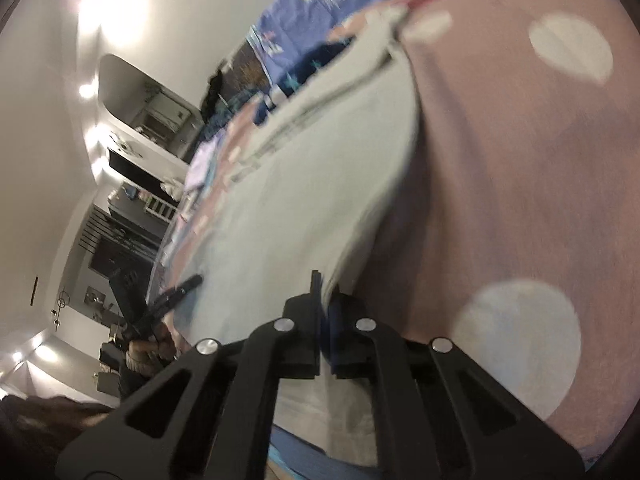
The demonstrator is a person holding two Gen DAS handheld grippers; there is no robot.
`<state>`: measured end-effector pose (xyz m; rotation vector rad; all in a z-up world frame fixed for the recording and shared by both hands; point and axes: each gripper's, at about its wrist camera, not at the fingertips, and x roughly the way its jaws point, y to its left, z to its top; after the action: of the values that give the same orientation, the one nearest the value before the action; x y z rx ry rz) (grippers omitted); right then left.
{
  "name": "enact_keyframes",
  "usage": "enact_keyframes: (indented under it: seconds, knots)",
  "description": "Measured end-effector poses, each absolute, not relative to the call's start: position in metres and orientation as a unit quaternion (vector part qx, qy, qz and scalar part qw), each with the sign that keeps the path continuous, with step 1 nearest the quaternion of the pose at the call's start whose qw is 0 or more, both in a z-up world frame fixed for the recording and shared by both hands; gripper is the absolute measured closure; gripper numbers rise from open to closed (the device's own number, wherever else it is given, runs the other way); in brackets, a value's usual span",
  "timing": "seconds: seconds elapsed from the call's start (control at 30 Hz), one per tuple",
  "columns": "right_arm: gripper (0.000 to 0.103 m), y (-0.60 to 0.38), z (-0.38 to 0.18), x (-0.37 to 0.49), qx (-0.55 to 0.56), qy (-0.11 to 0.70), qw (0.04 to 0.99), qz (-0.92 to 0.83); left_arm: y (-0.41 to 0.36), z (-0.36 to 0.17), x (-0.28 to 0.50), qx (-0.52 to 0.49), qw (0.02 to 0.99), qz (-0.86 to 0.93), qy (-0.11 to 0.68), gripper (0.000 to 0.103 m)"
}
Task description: Fold small clothes
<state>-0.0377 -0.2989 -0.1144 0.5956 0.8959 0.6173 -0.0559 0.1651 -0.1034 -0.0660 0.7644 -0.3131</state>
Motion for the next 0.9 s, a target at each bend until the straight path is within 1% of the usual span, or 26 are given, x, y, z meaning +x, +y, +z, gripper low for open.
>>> enact_keyframes:
  seconds: [0.2,0.3,0.47,0.57,0.63,0.7,0.83,0.9]
  knots:
    - [0.101,-0.305,-0.058,-0.033,0.297,0.341,0.827,0.335,0.175,-0.029,-0.063,-0.063,0.946,-0.17,0.27,0.1]
    - [0.101,-0.312,-0.021,-0.044,0.293,0.286,0.84,0.357,0.167,0.005,-0.074,-0.042,0.961,-0.157,0.225,0.1]
    - [0.101,-0.349,0.026,-0.091,0.289,0.211,0.853,0.38,0.165,0.05,-0.125,-0.029,0.974,-0.163,0.155,0.1]
    - [0.101,-0.367,0.042,-0.133,0.262,0.187,0.875,0.361,0.161,0.058,-0.169,-0.021,0.977,-0.169,0.13,0.1]
    - [0.1,-0.372,0.041,-0.153,0.248,0.18,0.886,0.348,0.156,0.052,-0.182,-0.027,0.974,-0.183,0.129,0.099]
    - [0.1,-0.373,0.032,-0.149,0.242,0.195,0.892,0.329,0.152,0.041,-0.174,-0.034,0.971,-0.187,0.147,0.099]
    - [0.1,-0.375,-0.007,-0.089,0.303,0.257,0.865,0.307,0.147,0.006,-0.116,-0.048,0.96,-0.168,0.22,0.099]
    - [0.1,-0.372,-0.023,-0.057,0.316,0.278,0.861,0.286,0.151,-0.004,-0.09,-0.061,0.957,-0.156,0.239,0.099]
